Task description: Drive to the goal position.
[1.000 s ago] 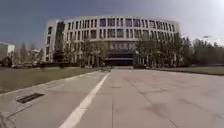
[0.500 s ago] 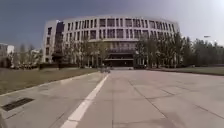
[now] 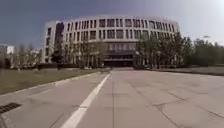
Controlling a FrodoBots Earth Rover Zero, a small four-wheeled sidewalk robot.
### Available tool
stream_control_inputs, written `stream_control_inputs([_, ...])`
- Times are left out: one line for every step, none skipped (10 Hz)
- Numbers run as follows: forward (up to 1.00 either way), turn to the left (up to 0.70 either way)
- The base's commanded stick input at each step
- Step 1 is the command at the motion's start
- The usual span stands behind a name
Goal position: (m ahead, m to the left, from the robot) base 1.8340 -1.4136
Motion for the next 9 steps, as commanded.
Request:
stream_control_inputs([0.7,0.0])
stream_control_inputs([0.7,0.0])
stream_control_inputs([0.7,0.0])
stream_control_inputs([0.7,0.0])
stream_control_inputs([0.7,0.0])
stream_control_inputs([0.7,0.0])
stream_control_inputs([0.7,0.0])
stream_control_inputs([0.7,0.0])
stream_control_inputs([0.7,0.0])
